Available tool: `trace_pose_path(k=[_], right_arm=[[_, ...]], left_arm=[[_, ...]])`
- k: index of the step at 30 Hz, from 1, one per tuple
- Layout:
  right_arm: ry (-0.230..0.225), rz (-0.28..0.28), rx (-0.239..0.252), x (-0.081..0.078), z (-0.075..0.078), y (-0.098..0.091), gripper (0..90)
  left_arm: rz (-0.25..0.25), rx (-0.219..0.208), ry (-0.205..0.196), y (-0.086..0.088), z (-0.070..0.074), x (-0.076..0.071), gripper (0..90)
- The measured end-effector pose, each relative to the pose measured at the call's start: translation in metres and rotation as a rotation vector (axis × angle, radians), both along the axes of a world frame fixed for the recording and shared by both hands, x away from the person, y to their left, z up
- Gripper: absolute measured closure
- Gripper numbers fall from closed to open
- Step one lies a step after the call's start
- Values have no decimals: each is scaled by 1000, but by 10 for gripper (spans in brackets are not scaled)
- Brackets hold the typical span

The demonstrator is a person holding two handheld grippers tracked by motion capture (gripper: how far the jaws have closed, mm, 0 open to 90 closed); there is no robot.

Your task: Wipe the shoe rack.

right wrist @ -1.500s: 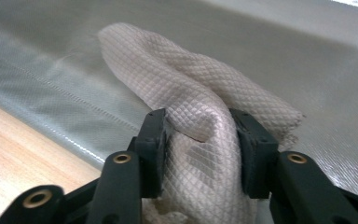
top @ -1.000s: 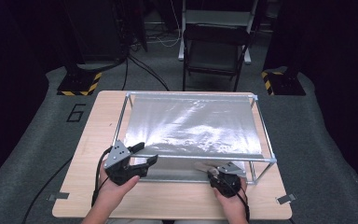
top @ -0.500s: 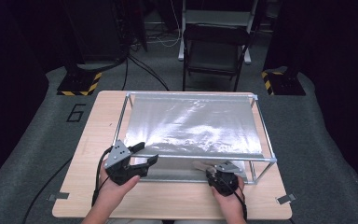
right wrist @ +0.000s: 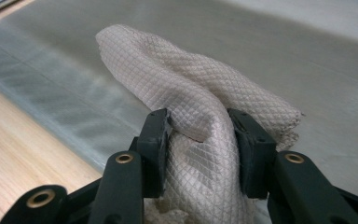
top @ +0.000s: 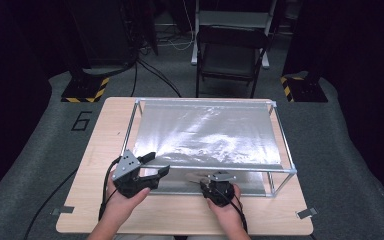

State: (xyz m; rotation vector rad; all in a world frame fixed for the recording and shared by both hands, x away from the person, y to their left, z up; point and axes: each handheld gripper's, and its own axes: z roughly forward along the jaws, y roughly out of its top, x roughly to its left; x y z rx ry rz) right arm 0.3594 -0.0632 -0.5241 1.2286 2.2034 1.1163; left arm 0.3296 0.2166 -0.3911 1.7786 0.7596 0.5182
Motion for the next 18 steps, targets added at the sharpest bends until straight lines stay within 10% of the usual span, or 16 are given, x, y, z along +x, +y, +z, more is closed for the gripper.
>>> trace_pose_path(k=[8,18], right_arm=[[33,15,26,-2,0,15,607],[17,-89,-25,-9,1,-42,621]], left_arm=[[-1,-3,4,0,0,-1,335],[4,-4,4,2,0,-2,339]])
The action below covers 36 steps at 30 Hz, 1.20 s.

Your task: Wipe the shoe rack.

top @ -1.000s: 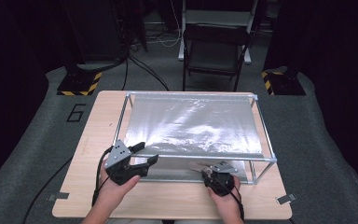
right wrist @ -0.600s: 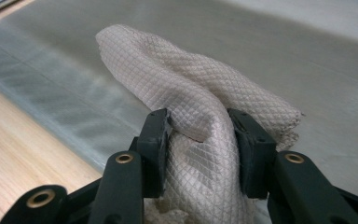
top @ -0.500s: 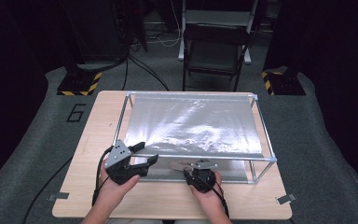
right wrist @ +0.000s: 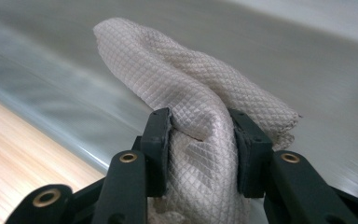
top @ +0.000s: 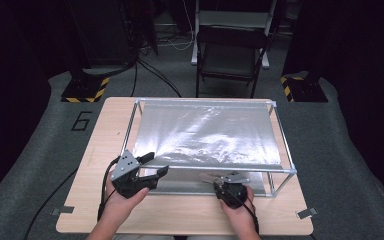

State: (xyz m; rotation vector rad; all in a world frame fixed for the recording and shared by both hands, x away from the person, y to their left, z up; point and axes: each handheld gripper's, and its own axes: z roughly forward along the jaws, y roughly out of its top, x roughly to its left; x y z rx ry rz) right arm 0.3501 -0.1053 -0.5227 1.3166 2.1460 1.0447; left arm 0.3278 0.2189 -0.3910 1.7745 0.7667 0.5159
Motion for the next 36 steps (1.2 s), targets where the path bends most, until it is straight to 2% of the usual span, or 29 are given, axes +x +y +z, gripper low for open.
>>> trace_pose_path(k=[1,2,3,4,5,6,7,8,9,11,12,13,15,17,18,19,21,24,25,27,28,29,30,32,34,35,36], right_arm=[[-19,-41,-15,-3,1,-19,623],[-26,-51,-13,-3,1,-26,624],[-9,-81,17,-5,1,-31,625],[-9,-81,17,-5,1,-31,625],[13,-90,70,-5,0,-33,623],[13,-90,70,-5,0,-33,623],[-9,-73,2,-1,0,-30,623],[-9,-73,2,-1,0,-30,623],[1,-79,25,-2,0,-20,625],[7,-47,4,-1,1,-12,626],[1,-44,16,-1,0,-7,628],[15,-33,47,-2,0,-2,628],[-16,-1,5,0,-1,2,628],[-5,-7,10,0,0,6,628],[6,-7,23,-1,0,10,628],[-2,31,30,1,-1,19,628],[-11,50,44,2,-1,28,628],[12,62,51,2,-1,39,627],[20,78,72,2,-2,50,621],[13,102,84,1,-1,54,597],[33,89,98,0,-1,55,581],[25,112,110,0,0,54,572],[25,112,110,0,0,54,572],[-1,104,124,-5,6,47,525],[-33,98,83,-9,11,38,498],[-33,98,83,-9,11,38,498],[-51,100,92,-11,14,33,494]], left_arm=[[3,-3,2,-1,0,0,339],[5,-3,2,-1,0,0,338],[5,-3,2,-1,0,0,338],[5,-2,1,-1,0,0,338],[3,4,2,-1,0,0,338],[3,4,2,-1,0,0,338],[2,4,2,-1,0,0,338],[1,4,1,-1,0,1,338],[2,3,-4,-1,-1,1,338],[3,-6,-8,-1,-1,1,338],[3,-6,-8,-1,-1,1,338],[5,-9,-9,-2,-2,0,337],[10,-9,-20,-2,-2,0,336],[11,-9,-18,-2,-2,0,337],[11,-8,-18,-2,-2,0,336],[12,-7,-18,-2,-2,0,336],[11,-5,-17,-2,-2,0,335],[16,-8,-23,-3,-2,0,335],[14,-8,-25,-3,-2,0,335],[13,-4,-27,-2,-2,0,335],[13,-4,-27,-2,-2,0,335],[7,8,-14,-2,0,-1,336],[7,8,-14,-2,0,-1,336],[8,33,-9,-2,3,-1,339],[19,41,-11,-3,5,-2,351],[19,41,-11,-3,5,-2,367],[24,40,-13,-3,6,-4,367]])
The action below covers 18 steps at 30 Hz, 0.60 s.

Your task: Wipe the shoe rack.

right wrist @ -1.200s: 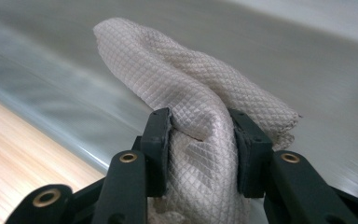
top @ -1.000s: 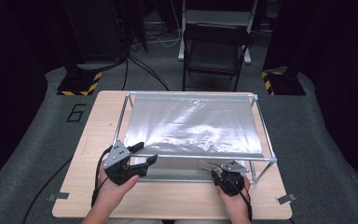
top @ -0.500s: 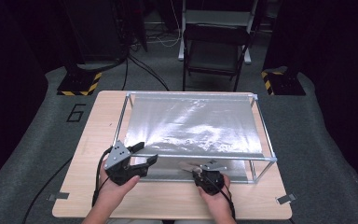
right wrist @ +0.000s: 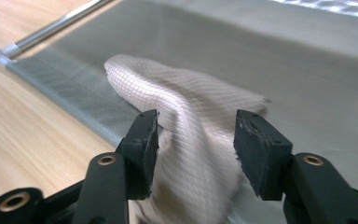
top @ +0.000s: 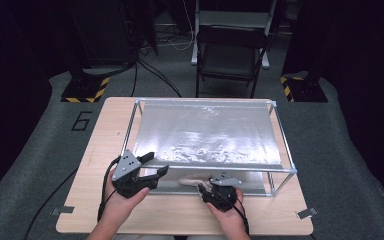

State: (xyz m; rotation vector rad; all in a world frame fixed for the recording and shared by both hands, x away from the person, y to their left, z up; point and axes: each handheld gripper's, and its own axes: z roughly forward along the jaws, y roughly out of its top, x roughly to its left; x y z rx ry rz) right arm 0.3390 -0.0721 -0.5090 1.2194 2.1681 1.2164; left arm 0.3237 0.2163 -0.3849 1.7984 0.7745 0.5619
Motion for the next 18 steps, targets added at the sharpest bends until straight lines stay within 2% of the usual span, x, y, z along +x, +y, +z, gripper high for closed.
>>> trace_pose_path(k=[2,3,4,7,10,12,15,16,18], right_arm=[[-5,-10,6,-5,2,-8,503],[-6,-2,-18,-7,4,-17,573],[-6,-2,-18,-7,4,-17,573],[26,-9,4,-11,1,-26,609],[51,2,-13,-9,-4,-27,655],[45,13,-6,-9,-4,-26,671],[37,40,-23,-9,-4,-20,703],[44,41,-6,-11,-3,-18,706],[38,80,-7,-11,-2,-11,707]], left_arm=[[-3,-14,-16,0,2,-2,377],[-8,-24,-17,0,3,-4,376],[-13,-24,-15,0,5,-6,376],[-19,-37,-17,-1,9,-16,384],[-26,-28,-22,-1,9,-20,402],[-36,-21,-13,-1,8,-22,402],[-34,-16,-18,1,6,-24,402],[-32,-21,-23,2,5,-26,405],[-30,-29,-23,4,4,-28,408]])
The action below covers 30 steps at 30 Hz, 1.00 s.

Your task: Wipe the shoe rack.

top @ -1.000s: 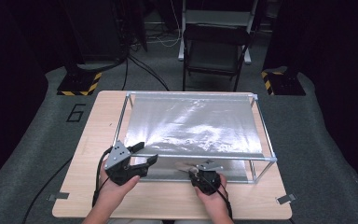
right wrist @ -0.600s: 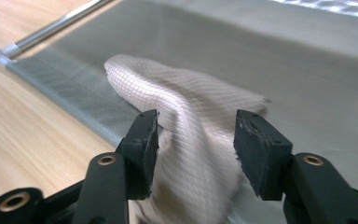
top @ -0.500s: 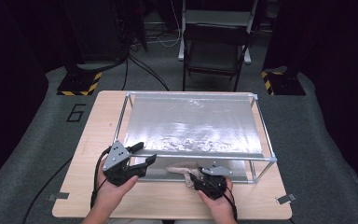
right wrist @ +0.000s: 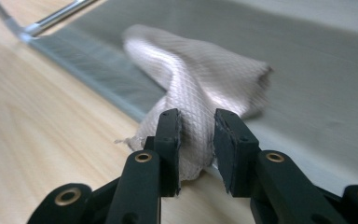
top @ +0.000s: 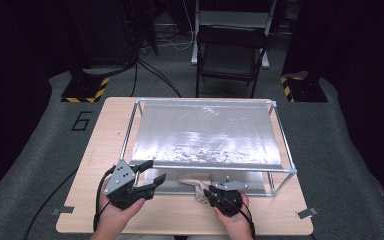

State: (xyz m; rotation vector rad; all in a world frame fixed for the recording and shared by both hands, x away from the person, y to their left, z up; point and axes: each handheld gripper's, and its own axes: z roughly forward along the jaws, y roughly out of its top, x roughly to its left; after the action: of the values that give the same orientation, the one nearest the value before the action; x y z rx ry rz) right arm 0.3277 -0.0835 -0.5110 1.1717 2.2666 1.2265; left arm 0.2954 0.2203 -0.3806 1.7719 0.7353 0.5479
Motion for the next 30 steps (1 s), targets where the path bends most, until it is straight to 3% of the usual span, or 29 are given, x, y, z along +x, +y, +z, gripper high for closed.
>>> trace_pose_path(k=[2,4,6,8,11,12,16,19,22,28,30], right_arm=[[15,4,12,-2,0,3,706],[-8,56,3,-4,0,9,687],[-17,56,-5,-5,1,9,670],[-25,11,18,-7,4,5,607],[-44,-38,17,-6,7,-4,572],[-49,-54,-5,-5,7,-10,570],[-22,-105,36,-4,5,-16,589],[-18,-70,-16,-2,-4,-13,643],[-2,-37,-35,-3,-9,-2,646],[-6,13,-23,-7,-8,10,656],[-13,17,-10,-9,-7,11,650]], left_arm=[[0,7,-1,1,-1,-3,408],[-4,7,-1,4,-3,-8,411],[-3,6,5,5,-4,-10,416],[2,24,17,6,-8,-12,419],[9,25,29,9,-13,-12,422],[9,25,29,9,-13,-12,422],[20,22,40,9,-24,-12,422],[22,26,55,6,-37,-8,416],[22,21,67,5,-44,-4,413],[5,26,101,1,-55,2,394],[11,17,96,-3,-61,5,386]])
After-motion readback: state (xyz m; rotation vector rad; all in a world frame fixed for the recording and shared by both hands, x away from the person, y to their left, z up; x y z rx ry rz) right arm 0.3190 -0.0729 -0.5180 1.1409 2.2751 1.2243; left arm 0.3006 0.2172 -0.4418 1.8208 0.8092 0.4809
